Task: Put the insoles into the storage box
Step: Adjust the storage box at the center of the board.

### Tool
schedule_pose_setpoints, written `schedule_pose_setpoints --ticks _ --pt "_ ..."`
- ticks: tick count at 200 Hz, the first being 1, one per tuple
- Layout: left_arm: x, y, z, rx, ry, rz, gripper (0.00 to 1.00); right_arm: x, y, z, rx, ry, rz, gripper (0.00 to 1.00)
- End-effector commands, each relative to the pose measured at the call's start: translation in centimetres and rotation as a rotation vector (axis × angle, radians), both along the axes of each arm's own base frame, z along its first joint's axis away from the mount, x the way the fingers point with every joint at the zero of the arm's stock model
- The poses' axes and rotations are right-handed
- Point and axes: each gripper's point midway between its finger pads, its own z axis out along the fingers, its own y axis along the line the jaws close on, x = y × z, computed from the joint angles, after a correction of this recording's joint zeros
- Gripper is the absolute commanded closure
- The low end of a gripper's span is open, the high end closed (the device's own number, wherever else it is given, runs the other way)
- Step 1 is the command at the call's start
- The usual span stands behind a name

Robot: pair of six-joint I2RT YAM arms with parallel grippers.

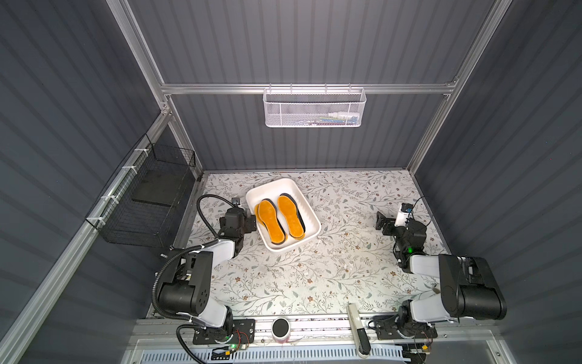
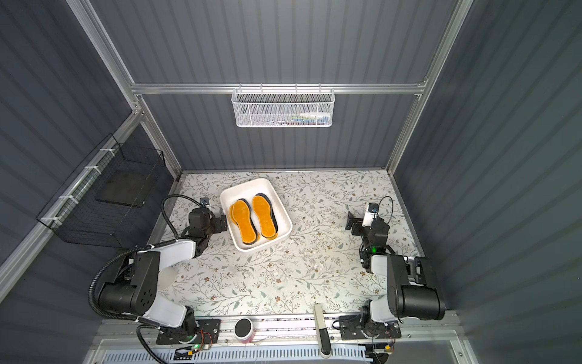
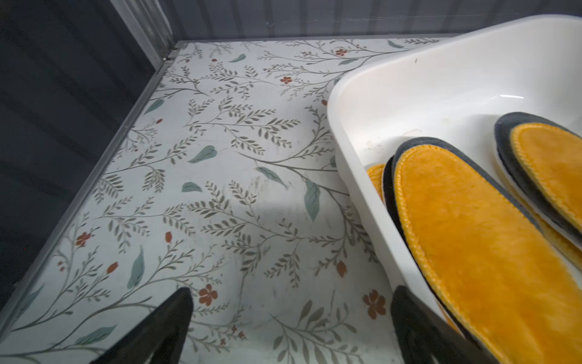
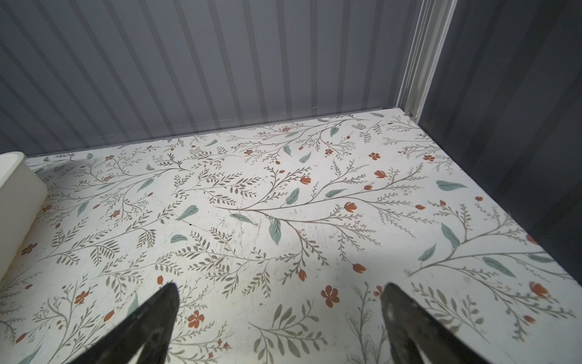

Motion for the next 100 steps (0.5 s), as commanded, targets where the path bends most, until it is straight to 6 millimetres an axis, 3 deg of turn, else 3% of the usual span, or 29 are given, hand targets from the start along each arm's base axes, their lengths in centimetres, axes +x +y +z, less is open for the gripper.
schedule_pose_setpoints --ticks 1,74,100 --pt "0.2 -2.5 0.5 -0.026 -0.034 -0.157 0.00 0.0 -0.2 -0.1 0.001 -0.002 -0.012 0.01" --pt "-0.7 -0.9 2.5 0.053 -0.112 -0.107 0.00 0.0 -0.3 -0.1 0.002 -0.003 -0.013 0.01" --pt "-1.1 -1.5 3.2 0.043 -0.170 -0.145 0.00 0.0 -0.3 -0.1 0.001 -0.003 -0.013 0.01"
